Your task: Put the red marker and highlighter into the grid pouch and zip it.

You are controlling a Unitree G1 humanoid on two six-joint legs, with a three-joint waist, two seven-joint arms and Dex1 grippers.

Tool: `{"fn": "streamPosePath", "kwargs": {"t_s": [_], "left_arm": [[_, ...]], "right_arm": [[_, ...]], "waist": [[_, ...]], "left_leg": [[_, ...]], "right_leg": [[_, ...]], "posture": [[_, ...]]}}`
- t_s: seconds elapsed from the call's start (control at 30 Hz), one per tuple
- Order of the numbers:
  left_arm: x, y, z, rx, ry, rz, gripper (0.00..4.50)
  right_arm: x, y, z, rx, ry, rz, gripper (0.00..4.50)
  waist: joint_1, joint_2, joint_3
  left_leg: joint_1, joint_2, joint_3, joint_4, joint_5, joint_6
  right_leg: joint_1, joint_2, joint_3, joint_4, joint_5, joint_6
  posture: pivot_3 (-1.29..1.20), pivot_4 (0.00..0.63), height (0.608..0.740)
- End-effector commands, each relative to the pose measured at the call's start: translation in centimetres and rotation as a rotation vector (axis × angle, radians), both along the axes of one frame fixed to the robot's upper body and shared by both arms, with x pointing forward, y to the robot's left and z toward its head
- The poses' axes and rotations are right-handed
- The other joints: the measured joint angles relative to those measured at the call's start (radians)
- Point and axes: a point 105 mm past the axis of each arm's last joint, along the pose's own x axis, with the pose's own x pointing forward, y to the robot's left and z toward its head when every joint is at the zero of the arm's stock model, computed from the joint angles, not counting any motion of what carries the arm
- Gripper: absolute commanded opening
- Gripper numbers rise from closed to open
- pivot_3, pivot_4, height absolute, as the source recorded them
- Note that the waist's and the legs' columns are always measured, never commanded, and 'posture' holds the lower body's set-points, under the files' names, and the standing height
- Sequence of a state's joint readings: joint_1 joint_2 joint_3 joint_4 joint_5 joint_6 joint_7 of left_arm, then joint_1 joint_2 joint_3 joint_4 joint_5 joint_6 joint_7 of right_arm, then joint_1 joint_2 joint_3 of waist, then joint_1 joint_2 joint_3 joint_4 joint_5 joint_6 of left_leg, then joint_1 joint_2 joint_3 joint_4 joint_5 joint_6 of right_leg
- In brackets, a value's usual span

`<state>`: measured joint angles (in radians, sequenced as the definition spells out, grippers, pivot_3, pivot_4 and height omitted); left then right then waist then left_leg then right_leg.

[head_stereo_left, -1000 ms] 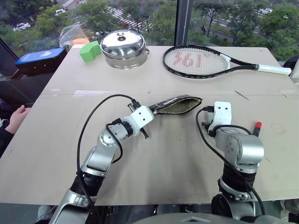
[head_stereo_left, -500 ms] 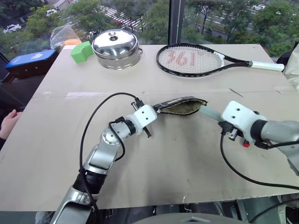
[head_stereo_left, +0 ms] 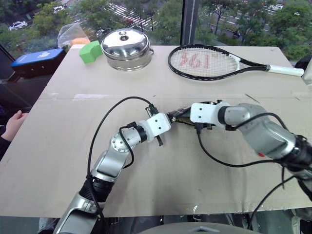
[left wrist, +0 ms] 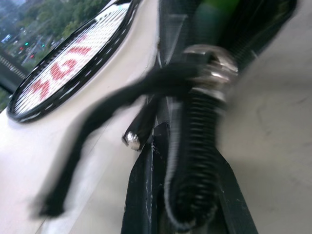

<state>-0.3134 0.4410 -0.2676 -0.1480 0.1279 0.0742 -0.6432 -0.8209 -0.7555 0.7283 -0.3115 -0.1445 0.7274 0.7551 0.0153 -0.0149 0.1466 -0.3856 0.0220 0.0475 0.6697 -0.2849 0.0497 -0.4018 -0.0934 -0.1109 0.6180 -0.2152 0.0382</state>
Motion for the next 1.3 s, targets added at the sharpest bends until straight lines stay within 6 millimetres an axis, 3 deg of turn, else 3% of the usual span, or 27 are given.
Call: {"fn": "streamPosePath", "kwargs": {"t_s": [0.03, 0.07, 0.1, 0.13, 0.2, 0.37, 0.4, 0.5, 0.57, 0.7, 0.83, 0.93, 1.1, 1.2, 1.3], "left_arm": [[-0.2, -0.3, 1.6, -0.027, -0.051, -0.005, 0.0], [-0.1, -0.2, 1.5, -0.031, -0.043, 0.01, 0.0], [0.0, 0.0, 1.4, -0.036, -0.033, 0.025, 0.0], [0.2, 0.3, 1.4, -0.044, -0.026, 0.044, 0.0], [0.4, 0.6, 1.2, -0.051, -0.019, 0.07, 0.0], [0.6, 1.1, 1.0, -0.057, -0.011, 0.098, 0.0], [0.6, 1.2, 0.9, -0.055, -0.011, 0.1, 0.0], [0.7, 1.7, 0.0, -0.053, -0.004, 0.099, 0.0], [0.6, 1.7, -0.5, -0.053, -0.002, 0.09, 0.0], [0.4, 1.6, -0.7, -0.052, -0.006, 0.067, 0.0], [0.1, 1.8, -0.3, -0.052, -0.016, 0.061, 0.0], [0.9, 1.1, 0.4, -0.054, -0.021, 0.065, 0.0], [1.0, 0.7, 0.7, -0.054, -0.017, 0.071, 0.0], [0.8, 0.5, 0.9, -0.055, -0.018, 0.069, 0.0], [0.8, 0.4, 1.1, -0.056, -0.02, 0.067, 0.0]], "right_arm": [[-0.2, -0.8, 2.4, 0.084, -0.009, -0.018, 3.47], [-0.8, -1.2, 2.8, 0.13, 0.03, -0.037, 3.74], [-1.6, -1.7, 3.3, 0.185, 0.078, -0.056, 4.3], [-2.5, -2.3, 3.9, 0.275, 0.134, -0.082, 4.47], [-4.1, -3.9, 4.9, 0.433, 0.226, -0.148, 4.47], [-6.7, -10.0, 6.1, 0.72, 0.215, -0.45, 4.47], [-7.0, -11.1, 6.0, 0.747, 0.196, -0.525, 4.47], [-8.1, -19.4, 2.2, 0.733, 0.073, -1.108, 4.47], [-8.9, -21.7, 0.7, 0.686, 0.021, -1.281, 4.47], [-8.7, -22.3, -1.9, 0.72, 0.031, -1.438, 4.47], [-8.5, -21.0, -6.3, 0.802, 0.198, -1.555, 4.47], [-8.6, -20.4, -7.2, 0.879, 0.249, -1.581, 3.68], [-8.5, -20.2, -7.3, 0.919, 0.27, -1.577, 1.39], [-8.6, -20.4, -7.4, 0.893, 0.262, -1.585, 1.39], [-8.7, -20.5, -7.4, 0.88, 0.255, -1.588, 0.66]], "waist": [[0.003, 0.0, 0.0], [0.003, 0.0, 0.0], [0.004, 0.0, 0.0], [0.005, 0.0, 0.0], [0.006, 0.0, 0.0], [0.008, 0.0, 0.0], [0.008, 0.0, 0.0], [0.014, 0.0, -0.002], [0.02, 0.001, -0.002], [0.004, 0.005, -0.002], [-0.001, 0.004, -0.003], [0.003, 0.003, -0.004], [0.002, 0.002, -0.005], [0.002, 0.002, -0.005], [0.003, 0.002, -0.005]], "left_leg": [[0.0, 0.0, 0.0, 0.0, 0.0, 0.0], [-0.001, 0.0, 0.0, 0.001, 0.0, 0.0], [-0.001, 0.0, -0.001, 0.001, 0.0, 0.0], [-0.002, 0.0, -0.001, 0.001, 0.0, 0.0], [-0.002, 0.0, -0.003, 0.001, 0.0, 0.0], [0.001, 0.0, -0.005, 0.001, -0.003, 0.005], [0.001, 0.0, -0.006, 0.001, -0.003, 0.005], [0.001, 0.0, -0.006, 0.001, -0.003, 0.005], [0.001, -0.001, -0.006, 0.001, -0.003, 0.005], [0.003, -0.001, -0.001, 0.001, -0.003, 0.005], [0.004, 0.0, -0.002, 0.001, -0.003, 0.005], [0.004, 0.0, -0.003, 0.0, -0.003, 0.005], [0.004, -0.001, -0.002, 0.001, -0.003, 0.005], [0.004, -0.001, -0.003, 0.001, -0.003, 0.005], [0.004, -0.001, -0.003, 0.001, -0.003, 0.005]], "right_leg": [[0.0, 0.0, -0.001, 0.0, 0.0, 0.0], [0.0, -0.001, -0.001, 0.0, 0.0, 0.0], [0.0, -0.001, -0.001, 0.0, 0.0, 0.0], [0.001, -0.001, -0.001, 0.0, 0.0, 0.0], [0.002, -0.001, -0.003, -0.001, 0.0, 0.0], [0.004, -0.003, -0.005, 0.0, 0.0, 0.0], [0.004, -0.003, -0.005, 0.0, 0.0, -0.001], [0.004, -0.008, -0.004, 0.002, 0.0, -0.001], [0.004, -0.009, -0.004, 0.002, 0.0, -0.001], [0.004, -0.007, -0.002, 0.003, 0.0, -0.001], [0.004, -0.001, -0.001, 0.004, 0.0, 0.0], [0.004, 0.0, -0.001, 0.004, 0.0, 0.0], [0.005, -0.001, 0.0, 0.003, 0.0, 0.0], [0.004, 0.0, 0.0, 0.003, 0.0, 0.0], [0.004, 0.0, 0.0, 0.003, 0.0, 0.0]], "posture": [[0.0, 0.15, 0.74], [0.0, 0.15, 0.74], [0.0, 0.15, 0.74], [0.0, 0.15, 0.74], [0.0, 0.15, 0.74], [0.0, 0.15, 0.74], [0.0, 0.15, 0.74], [0.0, 0.15, 0.74], [0.0, 0.15, 0.74], [0.0, 0.15, 0.74], [0.0, 0.15, 0.74], [0.0, 0.15, 0.74], [0.0, 0.15, 0.74], [0.0, 0.15, 0.74], [0.0, 0.15, 0.74]]}}
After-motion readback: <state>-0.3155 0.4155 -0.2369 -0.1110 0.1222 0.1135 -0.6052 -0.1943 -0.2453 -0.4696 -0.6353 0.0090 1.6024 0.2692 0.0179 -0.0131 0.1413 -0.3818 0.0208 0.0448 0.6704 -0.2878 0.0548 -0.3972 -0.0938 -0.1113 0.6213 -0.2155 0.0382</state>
